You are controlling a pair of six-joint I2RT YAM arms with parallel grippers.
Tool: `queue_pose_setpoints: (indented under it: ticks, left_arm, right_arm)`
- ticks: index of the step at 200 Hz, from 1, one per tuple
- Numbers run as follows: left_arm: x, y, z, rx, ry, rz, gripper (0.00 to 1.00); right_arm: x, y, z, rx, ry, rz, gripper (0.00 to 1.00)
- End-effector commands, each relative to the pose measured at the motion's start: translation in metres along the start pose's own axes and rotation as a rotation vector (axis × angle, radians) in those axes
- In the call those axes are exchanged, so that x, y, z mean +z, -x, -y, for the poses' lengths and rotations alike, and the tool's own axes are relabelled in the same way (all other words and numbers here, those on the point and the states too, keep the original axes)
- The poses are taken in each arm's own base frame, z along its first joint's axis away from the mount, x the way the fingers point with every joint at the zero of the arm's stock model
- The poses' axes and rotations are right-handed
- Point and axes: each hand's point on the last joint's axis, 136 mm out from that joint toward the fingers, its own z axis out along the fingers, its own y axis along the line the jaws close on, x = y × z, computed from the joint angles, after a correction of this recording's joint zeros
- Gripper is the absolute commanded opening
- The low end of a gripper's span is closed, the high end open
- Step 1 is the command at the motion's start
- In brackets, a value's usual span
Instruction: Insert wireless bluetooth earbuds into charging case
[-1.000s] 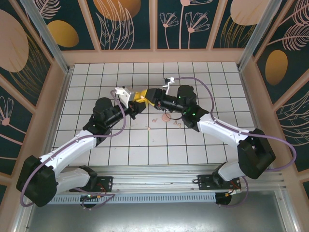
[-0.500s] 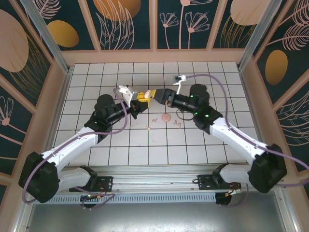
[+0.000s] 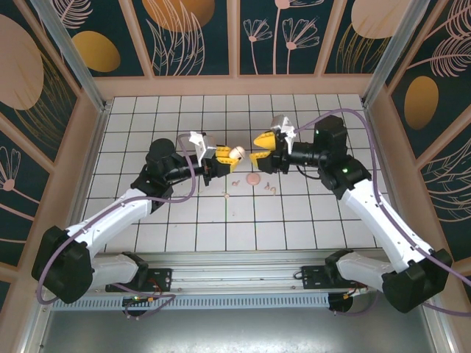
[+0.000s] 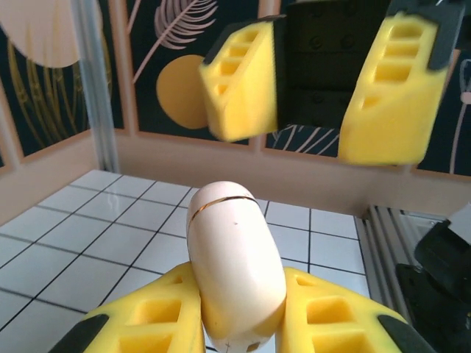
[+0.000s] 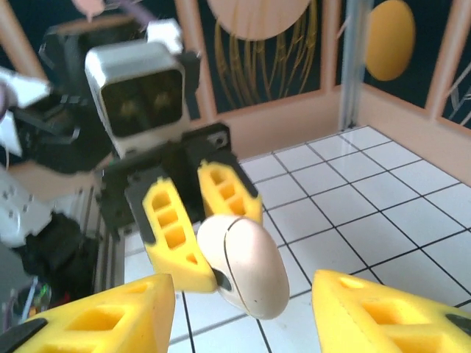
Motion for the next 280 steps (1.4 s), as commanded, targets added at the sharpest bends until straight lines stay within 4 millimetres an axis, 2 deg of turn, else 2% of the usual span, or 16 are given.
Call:
queue_pose_setpoints:
  ticks: [1,63,114,153,173,185,203,222,224,226,239,280]
  left_arm:
    - [0.001,0.023,0.018,0.089,-0.11,0.046,0.21]
    - [0.003,0.026,0.021,0.105,-0.136,0.037,0.22]
    - [0.005,0.027,0.019,0.101,-0.142,0.038,0.22]
    - [0.006,0.024,0.018,0.09,-0.14,0.028,0.23]
    - [0.007,0.021,0.012,0.08,-0.111,0.009,0.31]
    - [0.007,0.016,0.006,0.081,-0.077,-0.02,0.39]
    - [0.006,0.007,-0.005,0.103,-0.011,-0.086,0.46]
    - [0.002,-0.016,-0.017,0.121,0.059,-0.199,0.55]
    - [0.003,-0.007,-0.018,0.146,0.066,-0.189,0.56]
    - [0.002,-0.007,-0.019,0.146,0.071,-0.197,0.57]
    - [0.0,-0.013,-0.023,0.176,0.091,-0.235,0.59]
    - [-0.007,-0.027,-0.024,0.245,0.099,-0.317,0.62]
  right_arm:
    - [0.002,-0.009,-0.015,-0.124,0.131,-0.059,0.51]
    - [0.008,-0.011,-0.024,-0.109,0.257,-0.052,0.47]
    - [0.012,-0.014,-0.028,-0.1,0.289,-0.047,0.37]
    - [0.011,-0.011,-0.03,-0.108,0.294,-0.035,0.24]
    - [0.01,-0.013,-0.028,-0.117,0.267,-0.049,0.15]
    - [0.008,-0.015,-0.025,-0.129,0.227,-0.07,0.15]
    - [0.003,-0.021,-0.015,-0.152,0.129,-0.115,0.15]
    - [-0.004,-0.028,-0.004,-0.184,0.014,-0.17,0.15]
    - [-0.005,-0.029,-0.002,-0.19,-0.003,-0.18,0.15]
    - [-0.006,-0.03,0.0,-0.194,-0.016,-0.187,0.15]
    - [-0.011,-0.035,0.007,-0.226,-0.089,-0.232,0.15]
    - [-0.012,-0.053,0.009,-0.297,-0.135,-0.374,0.15]
